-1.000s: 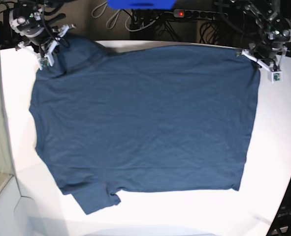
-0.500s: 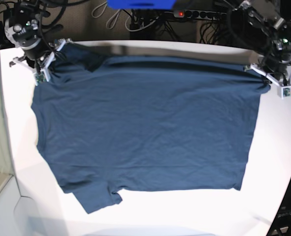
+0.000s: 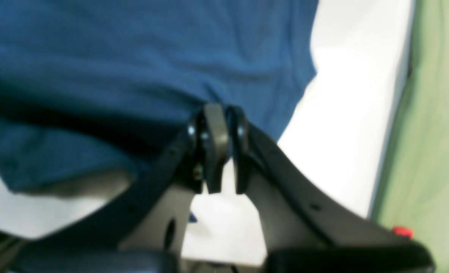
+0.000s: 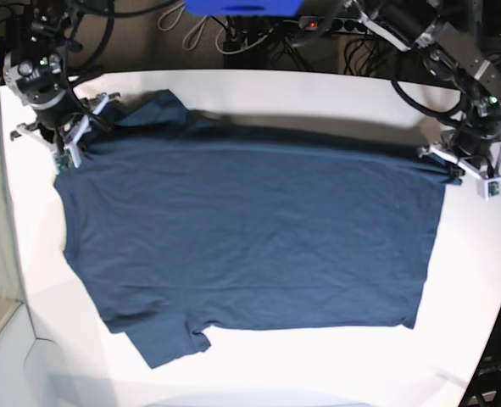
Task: Layout the t-shirt on the table in an organized manner, then fold the t-shirt properly
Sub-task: 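Lift the collar edge with both grippers and pull it taut, then hold the collar edge taut with both grippers, shifting the right gripper inward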
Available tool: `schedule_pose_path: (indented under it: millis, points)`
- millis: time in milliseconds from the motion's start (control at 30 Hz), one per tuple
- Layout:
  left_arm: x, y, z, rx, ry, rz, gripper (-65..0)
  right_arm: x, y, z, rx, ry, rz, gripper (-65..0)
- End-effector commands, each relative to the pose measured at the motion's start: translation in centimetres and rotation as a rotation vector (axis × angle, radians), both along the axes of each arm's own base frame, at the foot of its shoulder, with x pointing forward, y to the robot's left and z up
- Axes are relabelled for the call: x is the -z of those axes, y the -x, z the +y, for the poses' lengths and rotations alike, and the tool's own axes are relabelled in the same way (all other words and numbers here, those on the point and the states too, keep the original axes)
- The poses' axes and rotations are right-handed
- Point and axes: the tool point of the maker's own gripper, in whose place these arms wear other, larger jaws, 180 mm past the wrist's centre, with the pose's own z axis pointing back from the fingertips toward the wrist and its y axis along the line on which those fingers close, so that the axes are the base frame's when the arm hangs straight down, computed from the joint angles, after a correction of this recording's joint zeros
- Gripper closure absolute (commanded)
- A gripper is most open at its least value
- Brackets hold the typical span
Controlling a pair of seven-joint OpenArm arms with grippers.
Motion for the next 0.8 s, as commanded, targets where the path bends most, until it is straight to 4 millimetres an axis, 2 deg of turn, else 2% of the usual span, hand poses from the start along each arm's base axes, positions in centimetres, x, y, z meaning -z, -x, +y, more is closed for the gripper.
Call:
schedule_pose_path:
  millis: [0,133,367,633,700,767]
  points:
    - [-1.4,-1.3,0.3,-0.001,-0.008,-0.061,-0.5,-1.0,-0.8,-0.1,0.002,0.002,-0.045,-4.1]
    - [-1.4,-2.4,0.1,0.001,0.012,-0.078,-0.5,-1.9,-2.1,-0.4,-0.001,0.01,-0.078,-4.1]
    - [-1.8,-4.3,1.1,0.005,0.026,-0.093,-0.4,-2.1,-4.3,-1.2,-0.003,0.01,-0.102,-4.1]
    - [-1.6,-4.5,0.8,0.006,0.038,-0.097,-0.4,-1.2,-3.9,-1.2,-0.004,0.019,-0.039,-4.4]
    - [-1.7,-4.6,0.8,0.006,0.038,-0.098,-0.4,-0.6,-3.7,-0.6,-0.025,0.028,0.002,-6.1]
    - [-1.7,-4.6,0.8,0.006,0.038,-0.098,-0.4,-0.2,-3.5,-0.2,-0.034,0.031,0.032,-10.8]
